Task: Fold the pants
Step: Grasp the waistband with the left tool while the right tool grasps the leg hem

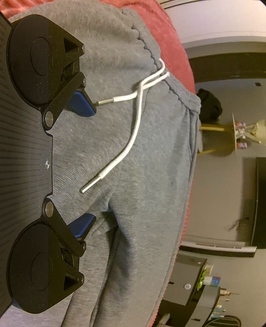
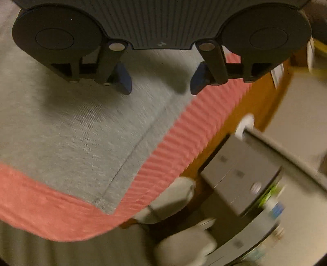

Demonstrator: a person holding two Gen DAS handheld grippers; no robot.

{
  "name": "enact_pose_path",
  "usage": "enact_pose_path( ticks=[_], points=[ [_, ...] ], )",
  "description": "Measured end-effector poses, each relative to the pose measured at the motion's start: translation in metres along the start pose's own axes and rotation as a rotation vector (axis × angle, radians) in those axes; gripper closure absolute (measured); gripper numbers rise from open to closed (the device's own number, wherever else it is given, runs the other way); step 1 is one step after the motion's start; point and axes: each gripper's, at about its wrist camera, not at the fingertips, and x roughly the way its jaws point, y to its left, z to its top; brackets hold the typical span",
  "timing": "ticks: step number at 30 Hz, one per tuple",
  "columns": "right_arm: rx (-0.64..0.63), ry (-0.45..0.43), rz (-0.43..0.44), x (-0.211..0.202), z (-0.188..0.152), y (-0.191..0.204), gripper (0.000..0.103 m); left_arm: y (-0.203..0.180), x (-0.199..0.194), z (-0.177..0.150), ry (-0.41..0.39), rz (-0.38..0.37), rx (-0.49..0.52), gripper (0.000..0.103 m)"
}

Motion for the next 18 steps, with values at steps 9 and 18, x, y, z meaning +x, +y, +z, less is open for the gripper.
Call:
enact_pose_path(
  ticks=[9, 18],
  points=[
    [-0.180, -0.088, -0.196, 0.033, -0.008, 0.030, 0.051, 0.001, 0.004, -0.002, 0.003, -0.010, -0.025, 0.000],
    [-0.314, -0.225, 0.033, -0.079, -0.047, -0.027, 0.098, 0.012, 0.006, 0.002, -0.006, -0.057, -0.088, 0.000]
  ],
)
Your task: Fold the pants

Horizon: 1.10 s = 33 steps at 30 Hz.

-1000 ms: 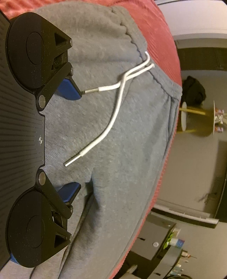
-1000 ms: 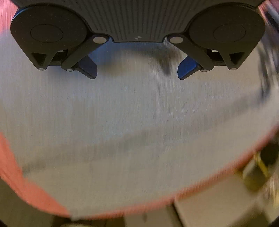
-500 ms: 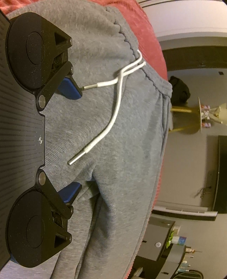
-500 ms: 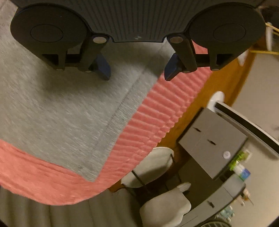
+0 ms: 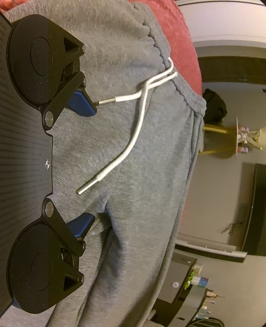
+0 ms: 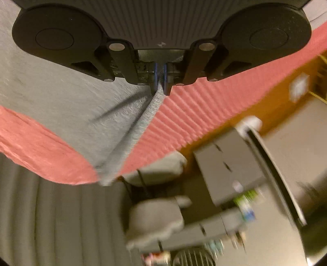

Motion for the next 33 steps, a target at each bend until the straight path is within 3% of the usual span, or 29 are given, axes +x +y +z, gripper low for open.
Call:
enact_pose_path(
  ticks=[3, 6, 8, 11, 12, 14, 15, 18, 23, 24, 25, 27, 29, 33],
  points=[
    [0.122, -0.044, 0.093, -0.070, -0.041, -0.056, 0.098, 0.006, -0.001, 0.002, -0.008, -0.024, -0.041, 0.000],
    [0.189, -0.036, 0.090, -0.116, -0.097, -0.102, 0.098, 0.014, -0.004, 0.003, -0.013, -0.059, -0.077, 0.000],
    [0.247, 0.005, 0.070, -0.122, -0.123, -0.128, 0.095, 0.020, -0.006, 0.005, -0.011, -0.086, -0.101, 0.000],
    [0.250, 0.041, 0.083, -0.112, -0.118, -0.137, 0.088, 0.030, -0.010, 0.011, 0.003, -0.143, -0.144, 0.000],
    [0.255, 0.013, 0.112, -0.112, -0.113, -0.140, 0.083, 0.035, -0.011, 0.015, 0.012, -0.168, -0.171, 0.000],
    [0.292, -0.014, 0.150, -0.109, -0.110, -0.143, 0.061, 0.042, -0.011, 0.024, 0.031, -0.220, -0.227, 0.000],
    [0.330, 0.004, 0.163, -0.103, -0.111, -0.148, 0.059, 0.046, -0.010, 0.032, 0.050, -0.248, -0.264, 0.000],
    [0.420, 0.041, 0.208, -0.089, -0.121, -0.161, 0.059, 0.054, -0.003, 0.055, 0.056, -0.294, -0.308, 0.000],
    [0.512, 0.048, 0.290, -0.080, -0.113, -0.172, 0.059, 0.055, 0.036, 0.105, 0.045, -0.267, -0.329, 0.000],
    [0.518, 0.052, 0.297, -0.077, -0.115, -0.174, 0.059, 0.053, 0.048, 0.116, 0.050, -0.264, -0.336, 0.002],
    [0.527, 0.054, 0.305, -0.073, -0.114, -0.175, 0.060, 0.051, 0.058, 0.125, 0.062, -0.271, -0.334, 0.010],
    [0.541, 0.061, 0.312, -0.067, -0.113, -0.176, 0.063, 0.044, 0.080, 0.139, 0.110, -0.268, -0.346, 0.032],
    [0.543, 0.063, 0.315, -0.066, -0.111, -0.178, 0.078, 0.039, 0.102, 0.149, 0.156, -0.287, -0.359, 0.033],
    [0.561, 0.078, 0.310, -0.066, -0.115, -0.187, 0.089, 0.029, 0.138, 0.155, 0.215, -0.287, -0.396, 0.035]
  ],
)
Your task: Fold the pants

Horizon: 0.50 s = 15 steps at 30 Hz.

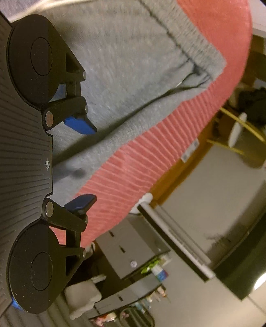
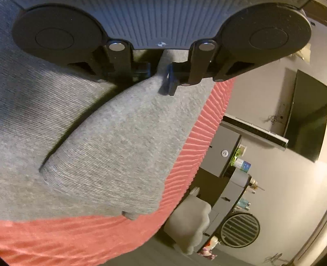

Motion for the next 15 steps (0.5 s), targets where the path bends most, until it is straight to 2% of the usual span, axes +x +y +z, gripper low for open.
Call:
enact_pose_path(
  ticks=[2, 3, 4, 5, 7, 9, 10, 15],
  points=[
    [0.018, -0.001, 0.012, 0.002, 0.002, -0.002, 0.088, 0.002, 0.016, 0.002, 0.051, -0.029, -0.040, 0.038],
    [0.019, -0.004, 0.017, 0.002, 0.002, -0.002, 0.087, 0.003, 0.026, 0.002, 0.096, -0.027, -0.065, 0.048],
    [0.018, -0.005, 0.015, 0.003, 0.002, -0.002, 0.085, 0.004, 0.033, 0.001, 0.127, -0.006, -0.078, 0.064],
    [0.015, -0.002, 0.019, 0.004, 0.002, -0.001, 0.081, 0.004, 0.037, 0.000, 0.129, 0.025, -0.070, 0.071],
    [0.007, -0.009, 0.027, 0.002, 0.000, 0.000, 0.081, 0.002, 0.037, 0.001, 0.127, 0.054, -0.046, 0.092],
    [-0.015, -0.017, 0.018, 0.004, 0.001, 0.002, 0.088, 0.002, 0.026, 0.001, 0.116, 0.037, -0.056, 0.096],
    [-0.027, -0.030, 0.014, 0.003, 0.001, 0.003, 0.096, 0.000, 0.017, 0.001, 0.095, 0.025, -0.049, 0.096],
    [-0.044, -0.070, 0.074, -0.012, 0.009, 0.013, 0.098, -0.006, -0.058, 0.002, 0.004, -0.083, 0.022, 0.096]
  ],
)
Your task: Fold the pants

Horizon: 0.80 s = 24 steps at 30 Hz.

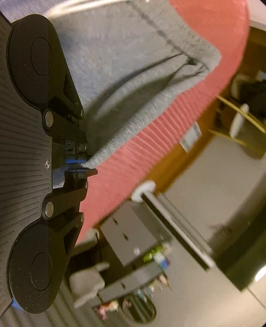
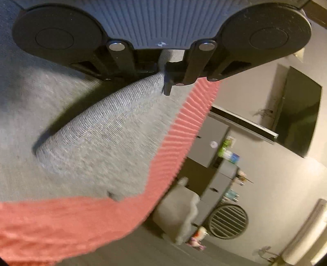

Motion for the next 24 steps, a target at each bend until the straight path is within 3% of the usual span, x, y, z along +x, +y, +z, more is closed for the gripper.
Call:
enact_pose_path(
  ticks=[5, 10, 13, 15, 17, 19, 20, 22, 24],
  points=[
    [-0.024, -0.077, 0.046, -0.049, 0.024, 0.015, 0.098, 0.011, -0.097, -0.028, -0.024, -0.106, 0.028, 0.096],
    [-0.018, -0.104, 0.048, -0.102, 0.042, 0.008, 0.098, 0.054, -0.160, -0.092, 0.018, -0.100, 0.020, 0.096],
    [-0.142, -0.087, -0.055, -0.125, 0.033, -0.002, 0.098, 0.096, -0.165, -0.126, 0.071, -0.063, -0.044, 0.096],
    [-0.188, -0.037, -0.150, -0.128, 0.025, -0.017, 0.098, 0.126, -0.152, -0.140, 0.122, -0.040, -0.138, 0.096],
    [-0.174, 0.053, -0.213, -0.120, 0.023, -0.038, 0.098, 0.141, -0.137, -0.145, 0.153, -0.034, -0.199, 0.095],
    [-0.136, 0.104, -0.273, -0.111, 0.023, -0.054, 0.096, 0.151, -0.133, -0.144, 0.136, -0.029, -0.237, 0.087],
    [-0.124, 0.111, -0.270, -0.108, 0.023, -0.059, 0.096, 0.154, -0.134, -0.143, 0.114, -0.025, -0.247, 0.083],
    [-0.067, 0.105, -0.250, -0.108, 0.027, -0.065, 0.092, 0.158, -0.132, -0.136, 0.083, -0.017, -0.267, 0.063],
    [-0.048, 0.095, -0.227, -0.107, 0.030, -0.067, 0.084, 0.160, -0.125, -0.128, 0.084, -0.024, -0.310, 0.067]
  ],
)
